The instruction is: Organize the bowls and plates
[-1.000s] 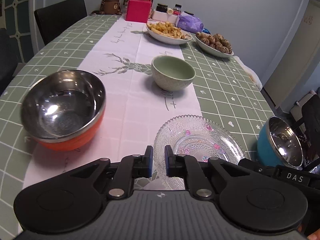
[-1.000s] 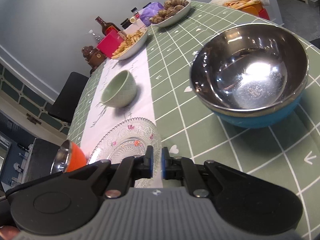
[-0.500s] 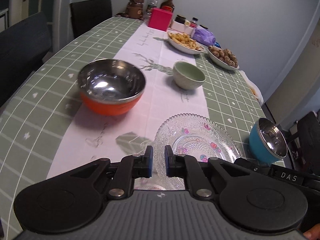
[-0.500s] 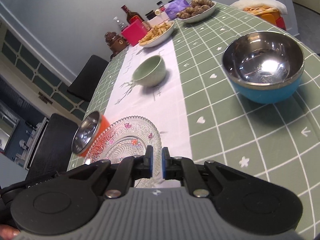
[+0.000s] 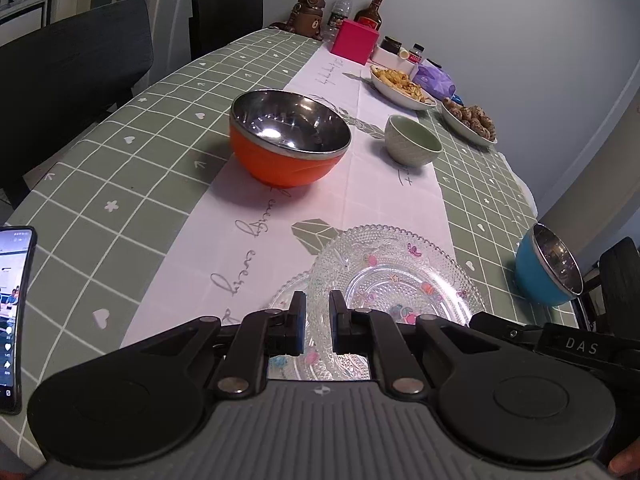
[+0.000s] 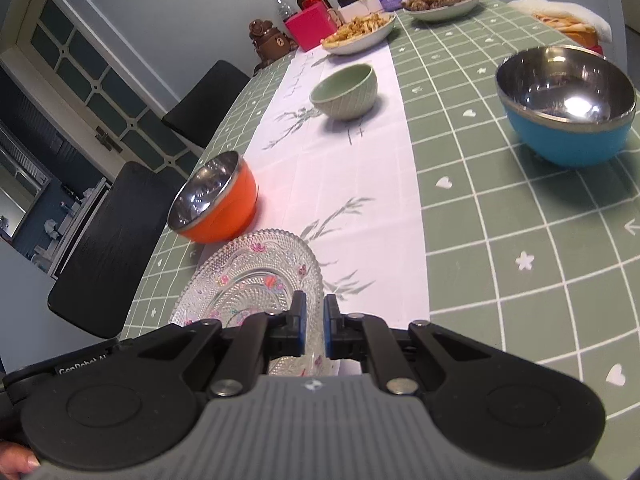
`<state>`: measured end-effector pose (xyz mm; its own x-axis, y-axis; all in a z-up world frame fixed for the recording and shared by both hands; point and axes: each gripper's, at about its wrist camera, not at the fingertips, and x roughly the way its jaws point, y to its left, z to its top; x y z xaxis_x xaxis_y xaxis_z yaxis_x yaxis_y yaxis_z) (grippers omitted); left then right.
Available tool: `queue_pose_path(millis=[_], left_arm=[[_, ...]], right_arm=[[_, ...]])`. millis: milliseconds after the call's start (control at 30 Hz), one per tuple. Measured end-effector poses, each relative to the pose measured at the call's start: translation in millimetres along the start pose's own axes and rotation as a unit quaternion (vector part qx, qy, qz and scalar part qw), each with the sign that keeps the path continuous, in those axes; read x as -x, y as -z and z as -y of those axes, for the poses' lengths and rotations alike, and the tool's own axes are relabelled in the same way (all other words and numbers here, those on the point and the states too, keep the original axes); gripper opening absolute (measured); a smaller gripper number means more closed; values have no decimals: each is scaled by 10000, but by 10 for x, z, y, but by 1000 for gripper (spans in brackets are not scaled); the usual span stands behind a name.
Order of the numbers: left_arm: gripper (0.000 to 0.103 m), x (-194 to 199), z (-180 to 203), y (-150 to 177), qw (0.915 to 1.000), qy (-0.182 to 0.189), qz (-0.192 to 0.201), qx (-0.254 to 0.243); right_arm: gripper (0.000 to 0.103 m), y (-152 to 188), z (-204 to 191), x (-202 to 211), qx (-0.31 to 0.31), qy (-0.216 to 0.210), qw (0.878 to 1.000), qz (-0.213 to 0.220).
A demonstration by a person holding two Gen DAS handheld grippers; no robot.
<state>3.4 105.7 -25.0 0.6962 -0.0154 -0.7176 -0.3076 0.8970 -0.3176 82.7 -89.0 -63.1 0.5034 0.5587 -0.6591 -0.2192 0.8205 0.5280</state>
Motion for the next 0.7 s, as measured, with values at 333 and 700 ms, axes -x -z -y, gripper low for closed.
queue_pose_path(millis=[333,700], left_arm=[[12,-24,-91,87,9993,-281,-230,-80],[12,-88,-123,162,9977,-471,-440,-225]], right_arm=[[6,104,-49,-139,140,-45,9996,-251],[7,174,-155,-240,567,174,9978,-308]])
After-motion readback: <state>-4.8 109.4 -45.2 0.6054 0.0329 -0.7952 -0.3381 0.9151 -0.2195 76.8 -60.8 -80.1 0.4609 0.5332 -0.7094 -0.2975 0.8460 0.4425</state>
